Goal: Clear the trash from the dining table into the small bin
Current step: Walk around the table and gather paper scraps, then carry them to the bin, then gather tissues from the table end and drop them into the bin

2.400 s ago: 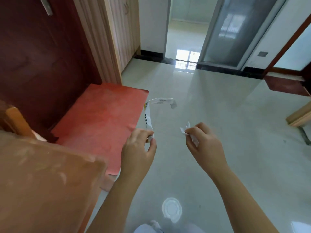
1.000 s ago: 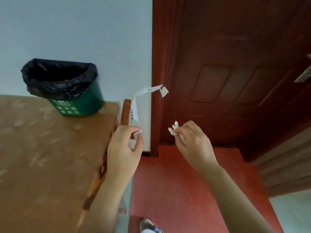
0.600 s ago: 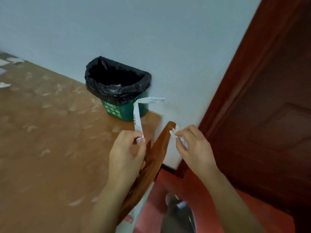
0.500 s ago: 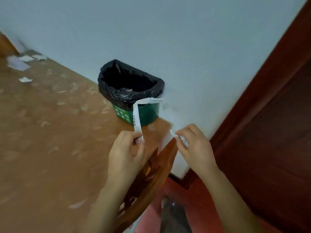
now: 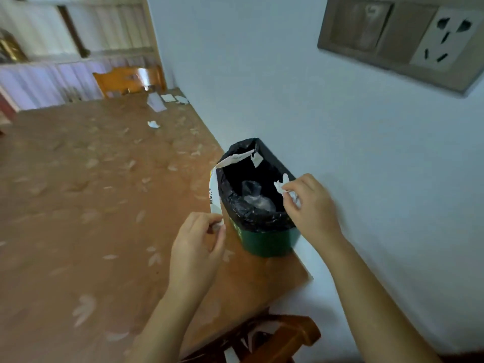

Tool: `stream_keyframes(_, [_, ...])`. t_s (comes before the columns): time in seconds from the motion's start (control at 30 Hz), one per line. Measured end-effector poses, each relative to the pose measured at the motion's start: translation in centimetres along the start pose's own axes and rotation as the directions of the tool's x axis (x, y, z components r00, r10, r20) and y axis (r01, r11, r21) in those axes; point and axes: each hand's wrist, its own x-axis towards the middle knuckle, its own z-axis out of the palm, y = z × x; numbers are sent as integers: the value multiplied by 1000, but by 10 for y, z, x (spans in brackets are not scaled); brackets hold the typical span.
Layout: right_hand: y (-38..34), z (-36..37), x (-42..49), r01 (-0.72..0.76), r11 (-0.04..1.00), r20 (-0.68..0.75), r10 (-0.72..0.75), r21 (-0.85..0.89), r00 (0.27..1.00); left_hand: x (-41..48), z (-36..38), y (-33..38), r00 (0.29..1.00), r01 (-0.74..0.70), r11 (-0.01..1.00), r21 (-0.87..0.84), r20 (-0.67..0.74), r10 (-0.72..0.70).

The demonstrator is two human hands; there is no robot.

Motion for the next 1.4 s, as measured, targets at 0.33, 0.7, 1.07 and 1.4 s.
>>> stream_keyframes(0.33, [21,9,12,-113,992,197,99,64,976,41,50,1,998,27,999,41,57,-29])
stream_keyframes(0.7, [22,2,-11,-95,992,187,78,82,979,61,95,0,961,-59,987,151,277,15])
stream_keyframes(1.07, [-3,17,-23,-21,996,211,1,92,978,30,48,-1,978,-185,945,268,143,151])
stream_keyframes(1.4, [-97,64,-42,224,961,351,-269,164,897,-56,-67,-54,988,149,859,490,-41,-148])
